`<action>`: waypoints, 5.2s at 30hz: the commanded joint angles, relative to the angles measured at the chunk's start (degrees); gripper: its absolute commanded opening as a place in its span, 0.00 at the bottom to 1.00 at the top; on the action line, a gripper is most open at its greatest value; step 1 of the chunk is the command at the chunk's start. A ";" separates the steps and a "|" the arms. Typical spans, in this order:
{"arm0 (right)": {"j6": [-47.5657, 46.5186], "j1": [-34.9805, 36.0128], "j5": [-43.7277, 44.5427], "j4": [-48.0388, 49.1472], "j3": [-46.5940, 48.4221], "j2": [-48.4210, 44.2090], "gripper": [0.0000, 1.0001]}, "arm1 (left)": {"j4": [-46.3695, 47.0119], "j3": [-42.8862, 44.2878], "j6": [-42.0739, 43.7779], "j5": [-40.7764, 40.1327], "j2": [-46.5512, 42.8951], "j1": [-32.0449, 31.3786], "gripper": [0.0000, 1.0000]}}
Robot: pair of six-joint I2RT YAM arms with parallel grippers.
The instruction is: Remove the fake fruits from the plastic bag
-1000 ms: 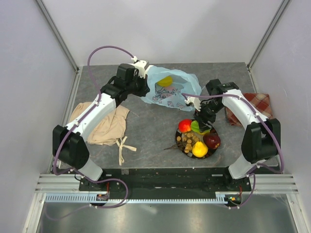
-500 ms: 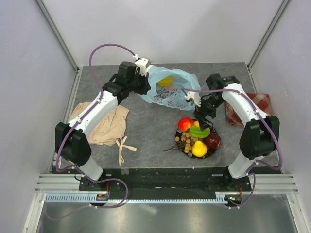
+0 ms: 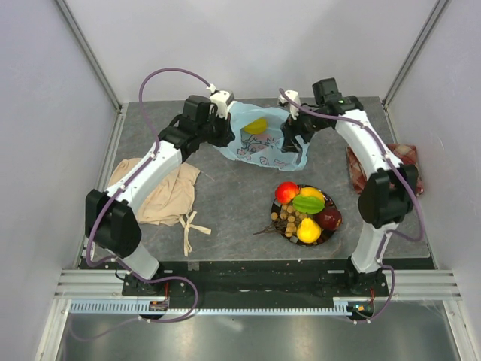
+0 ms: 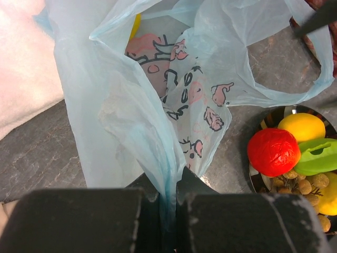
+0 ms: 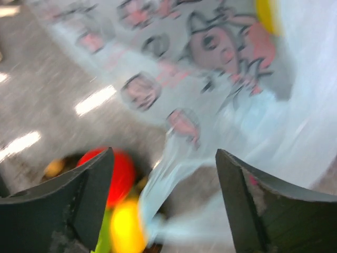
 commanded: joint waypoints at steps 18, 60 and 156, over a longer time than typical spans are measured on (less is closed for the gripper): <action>15.32 8.91 21.01 41.63 15.27 30.59 0.96 | 0.73 -0.28 1.43 -0.91 -0.75 0.22 0.02; 15.76 11.03 13.12 30.47 8.97 19.46 0.33 | 1.96 2.62 -0.76 0.32 2.59 0.49 0.02; 2.23 1.79 8.54 -10.39 -27.53 -26.96 0.74 | 2.31 0.60 2.22 -0.83 -1.45 0.31 0.02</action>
